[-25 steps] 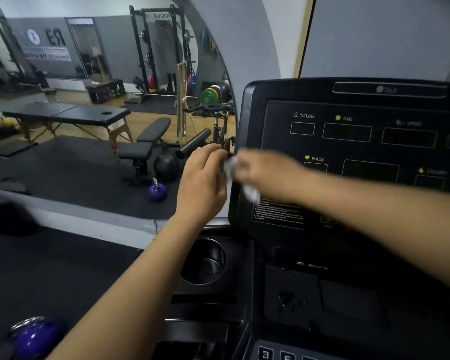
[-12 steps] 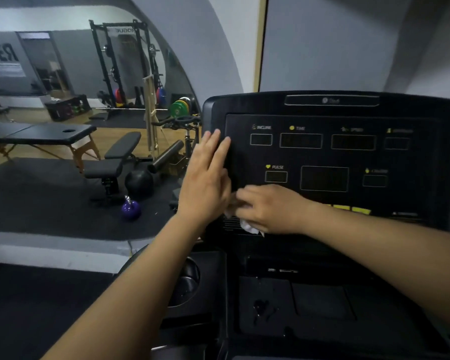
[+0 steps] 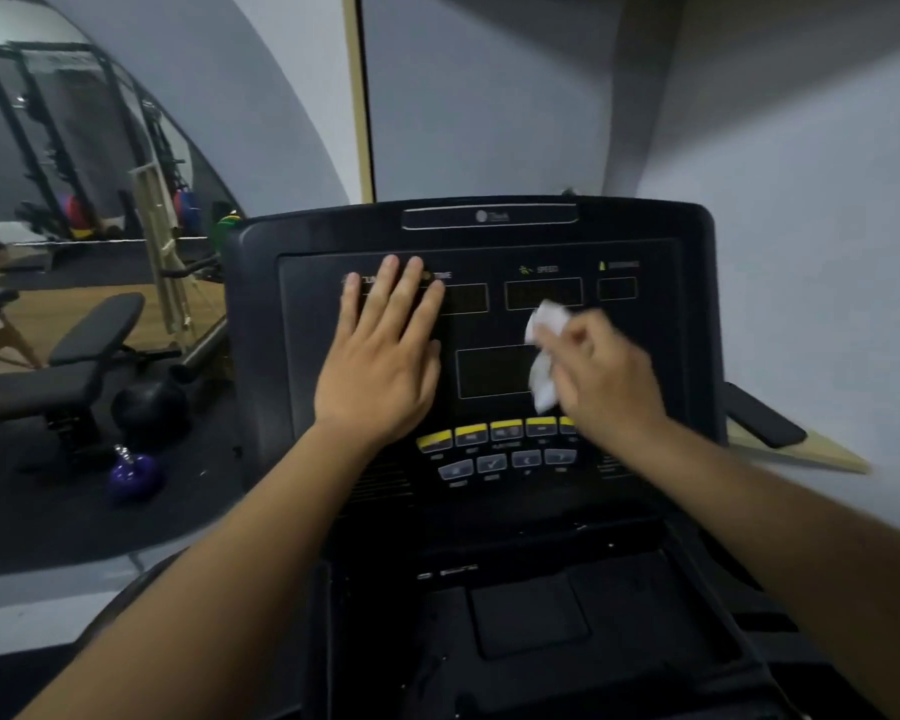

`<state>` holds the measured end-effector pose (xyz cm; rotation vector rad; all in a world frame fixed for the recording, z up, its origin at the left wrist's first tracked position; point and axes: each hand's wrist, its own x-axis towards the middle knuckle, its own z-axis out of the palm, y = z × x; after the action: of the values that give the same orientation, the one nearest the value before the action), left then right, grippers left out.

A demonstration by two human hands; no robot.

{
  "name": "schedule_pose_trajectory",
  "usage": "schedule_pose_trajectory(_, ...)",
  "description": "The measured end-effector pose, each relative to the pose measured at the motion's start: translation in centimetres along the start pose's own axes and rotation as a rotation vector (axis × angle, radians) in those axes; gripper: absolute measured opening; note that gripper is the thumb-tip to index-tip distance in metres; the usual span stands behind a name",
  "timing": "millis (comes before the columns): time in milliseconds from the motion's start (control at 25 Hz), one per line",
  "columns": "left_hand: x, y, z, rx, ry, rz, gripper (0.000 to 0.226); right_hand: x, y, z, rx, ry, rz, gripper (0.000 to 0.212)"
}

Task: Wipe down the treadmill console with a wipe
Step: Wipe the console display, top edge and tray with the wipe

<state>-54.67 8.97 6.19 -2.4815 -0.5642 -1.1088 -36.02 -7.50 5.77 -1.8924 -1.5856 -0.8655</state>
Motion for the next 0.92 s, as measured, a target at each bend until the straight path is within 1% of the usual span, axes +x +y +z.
schedule_pose_trajectory(40, 0.0, -0.2, 0.2, 0.030, 0.007, 0.003, 0.057, -2.4, 0.2, 0.1, -0.016, -0.094, -0.150, 0.037)
schedule_pose_trajectory(80, 0.0, -0.2, 0.5, 0.046, 0.013, 0.006, 0.057, -4.3, 1.5, 0.1, -0.050, -0.141, -0.248, 0.039)
schedule_pose_trajectory(120, -0.1, -0.2, 0.6, 0.058, 0.016, 0.006, 0.057, -5.0, 3.1, -0.4, -0.075, -0.142, -0.214, 0.035)
schedule_pose_trajectory(160, -0.1, -0.2, 0.7, 0.066, 0.018, 0.004, 0.058, -4.9, 4.6, -1.4, -0.080, -0.097, -0.076, 0.028)
schedule_pose_trajectory(200, -0.1, -0.2, 0.7, 0.070, 0.018, 0.001, 0.058, -4.1, 6.5, -2.2, -0.109, -0.007, 0.092, 0.026)
schedule_pose_trajectory(240, -0.1, -0.1, 0.6, 0.073, 0.017, -0.002, 0.058, -2.9, 8.1, -2.9, -0.125, 0.072, 0.223, 0.030)
schedule_pose_trajectory(320, -0.1, 0.0, 0.5, 0.077, 0.014, -0.003, 0.058, 0.8, 9.7, -3.8, -0.157, 0.123, 0.357, 0.034)
schedule_pose_trajectory(360, -0.1, 0.0, 0.5, 0.075, 0.014, -0.001, 0.058, 2.8, 9.2, -3.8, -0.182, 0.133, 0.396, 0.033)
schedule_pose_trajectory(400, -0.1, 0.0, 0.5, 0.075, 0.015, 0.001, 0.057, 4.1, 7.8, -3.2, -0.177, 0.137, 0.394, 0.033)
schedule_pose_trajectory(480, -0.1, -0.1, 0.5, 0.076, 0.027, 0.006, 0.057, 4.2, 3.8, -1.3, -0.142, 0.103, 0.320, 0.032)
schedule_pose_trajectory(560, -0.1, -0.2, 0.6, 0.072, 0.046, 0.013, 0.057, 0.3, -1.0, 0.9, 0.053, -0.060, 0.199, 0.020)
schedule_pose_trajectory(600, -0.1, -0.2, 0.7, 0.068, 0.055, 0.016, 0.056, -2.5, -3.1, 1.2, 0.164, -0.172, 0.028, 0.013)
schedule_pose_trajectory(640, -0.1, -0.3, 0.8, 0.067, 0.060, 0.015, 0.056, -5.0, -4.4, 1.1, 0.199, -0.283, -0.162, 0.014)
schedule_pose_trajectory(680, -0.2, -0.3, 0.8, 0.070, 0.062, 0.012, 0.056, -6.9, -4.2, 1.0, 0.190, -0.358, -0.307, 0.019)
schedule_pose_trajectory(720, -0.2, -0.3, 0.8, 0.078, 0.066, 0.009, 0.056, -7.8, -2.9, 0.9, 0.192, -0.391, -0.331, 0.021)
schedule_pose_trajectory(760, -0.2, -0.3, 0.7, 0.082, 0.067, 0.009, 0.056, -7.6, -1.8, 0.1, 0.231, -0.397, -0.206, 0.020)
schedule_pose_trajectory(840, -0.2, -0.1, 0.6, 0.083, 0.066, 0.010, 0.056, -7.3, 0.5, -0.7, 0.246, -0.215, 0.079, 0.019)
schedule_pose_trajectory(880, -0.2, -0.1, 0.5, 0.088, 0.060, 0.005, 0.056, -7.4, 1.1, -0.6, 0.262, -0.124, 0.165, 0.019)
schedule_pose_trajectory(920, -0.2, 0.0, 0.4, 0.094, 0.057, 0.000, 0.056, -7.6, 1.1, -0.5, 0.263, -0.055, 0.181, 0.020)
